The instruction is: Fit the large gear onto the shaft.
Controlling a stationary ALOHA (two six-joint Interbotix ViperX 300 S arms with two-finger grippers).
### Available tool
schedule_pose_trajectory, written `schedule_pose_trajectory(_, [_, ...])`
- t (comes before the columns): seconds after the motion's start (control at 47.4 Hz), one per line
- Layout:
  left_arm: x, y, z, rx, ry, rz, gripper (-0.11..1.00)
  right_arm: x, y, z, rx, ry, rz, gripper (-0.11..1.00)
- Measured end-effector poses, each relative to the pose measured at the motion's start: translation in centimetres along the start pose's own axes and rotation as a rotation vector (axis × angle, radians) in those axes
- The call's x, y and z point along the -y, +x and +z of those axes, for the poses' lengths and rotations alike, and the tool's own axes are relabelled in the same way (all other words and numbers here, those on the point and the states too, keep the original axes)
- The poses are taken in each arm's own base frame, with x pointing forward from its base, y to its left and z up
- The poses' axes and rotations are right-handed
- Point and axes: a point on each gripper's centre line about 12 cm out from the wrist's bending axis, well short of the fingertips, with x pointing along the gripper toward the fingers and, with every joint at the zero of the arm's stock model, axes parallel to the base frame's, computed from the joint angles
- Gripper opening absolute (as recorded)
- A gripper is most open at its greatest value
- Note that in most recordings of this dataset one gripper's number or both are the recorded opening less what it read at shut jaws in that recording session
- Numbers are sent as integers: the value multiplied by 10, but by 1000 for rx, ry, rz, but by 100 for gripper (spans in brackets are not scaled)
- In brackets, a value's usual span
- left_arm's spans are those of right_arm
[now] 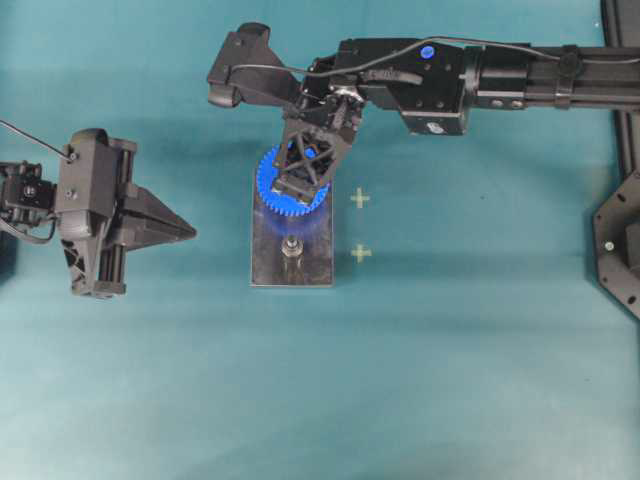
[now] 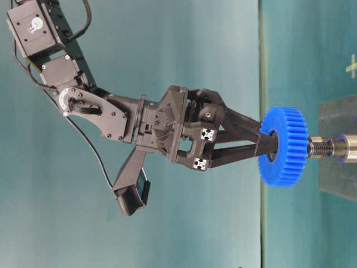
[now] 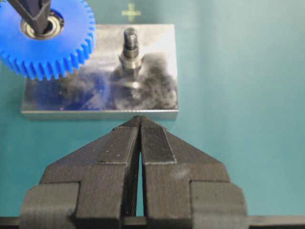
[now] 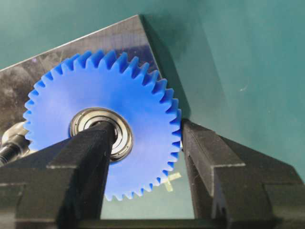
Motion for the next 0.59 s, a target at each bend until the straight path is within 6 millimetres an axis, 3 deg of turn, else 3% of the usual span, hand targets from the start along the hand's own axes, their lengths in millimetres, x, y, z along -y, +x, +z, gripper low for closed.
schedule_pose_trajectory(0.232, [0, 0, 0, 0, -2, 0, 0, 11, 1, 3, 0, 20, -11, 64])
schedule_pose_trajectory(0.591, [0, 0, 0, 0, -2, 0, 0, 11, 0, 3, -8, 18, -12, 64])
